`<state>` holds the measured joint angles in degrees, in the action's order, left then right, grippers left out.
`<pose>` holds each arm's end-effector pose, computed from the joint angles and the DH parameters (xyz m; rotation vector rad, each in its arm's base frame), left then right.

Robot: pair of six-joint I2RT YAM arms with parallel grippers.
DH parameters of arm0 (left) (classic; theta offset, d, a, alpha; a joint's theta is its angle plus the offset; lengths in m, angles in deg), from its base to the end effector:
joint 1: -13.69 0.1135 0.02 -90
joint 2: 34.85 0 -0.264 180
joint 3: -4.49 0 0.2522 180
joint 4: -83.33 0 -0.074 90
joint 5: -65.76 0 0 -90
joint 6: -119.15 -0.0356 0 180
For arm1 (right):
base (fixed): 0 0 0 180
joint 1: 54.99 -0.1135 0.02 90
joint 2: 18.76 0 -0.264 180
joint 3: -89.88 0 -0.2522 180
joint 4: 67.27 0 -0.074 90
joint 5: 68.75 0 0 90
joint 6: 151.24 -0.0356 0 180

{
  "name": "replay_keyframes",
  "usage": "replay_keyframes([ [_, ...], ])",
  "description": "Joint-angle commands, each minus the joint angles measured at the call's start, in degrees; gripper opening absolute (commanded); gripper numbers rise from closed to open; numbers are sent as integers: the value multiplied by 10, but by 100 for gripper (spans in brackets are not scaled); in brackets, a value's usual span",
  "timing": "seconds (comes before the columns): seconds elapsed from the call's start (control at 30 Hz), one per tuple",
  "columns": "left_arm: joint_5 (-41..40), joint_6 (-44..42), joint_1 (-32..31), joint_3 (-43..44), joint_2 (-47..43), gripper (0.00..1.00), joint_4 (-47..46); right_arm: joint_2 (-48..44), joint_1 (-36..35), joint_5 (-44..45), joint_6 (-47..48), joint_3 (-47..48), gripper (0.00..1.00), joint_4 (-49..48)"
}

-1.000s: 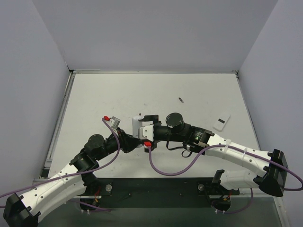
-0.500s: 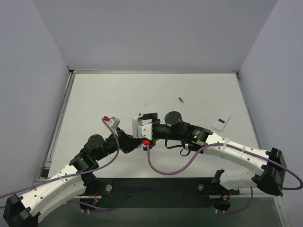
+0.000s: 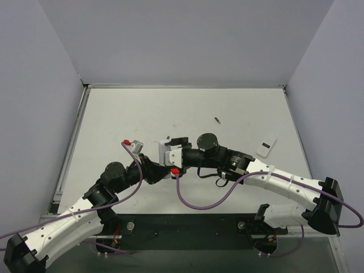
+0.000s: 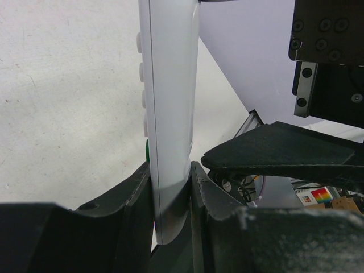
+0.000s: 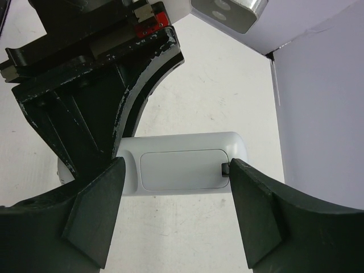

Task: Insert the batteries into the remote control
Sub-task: Remove the battery cover from the remote control.

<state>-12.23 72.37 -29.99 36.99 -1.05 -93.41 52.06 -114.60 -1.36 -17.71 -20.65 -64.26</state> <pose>0.1115 -0.1167 0.2460 0.1838 1.8165 -1.2928 0.1359 0.2588 0.3488 -1.4742 0.7817 0.5374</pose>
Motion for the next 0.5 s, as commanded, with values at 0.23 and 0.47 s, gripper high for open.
replay_keyframes([
  [0.23,20,-2,2,29,-10,0,-58,20,0,-19,-11,30,68,31],
  [0.47,-6,-32,3,37,-30,0,-21,35,12,-26,-42,48,64,70],
])
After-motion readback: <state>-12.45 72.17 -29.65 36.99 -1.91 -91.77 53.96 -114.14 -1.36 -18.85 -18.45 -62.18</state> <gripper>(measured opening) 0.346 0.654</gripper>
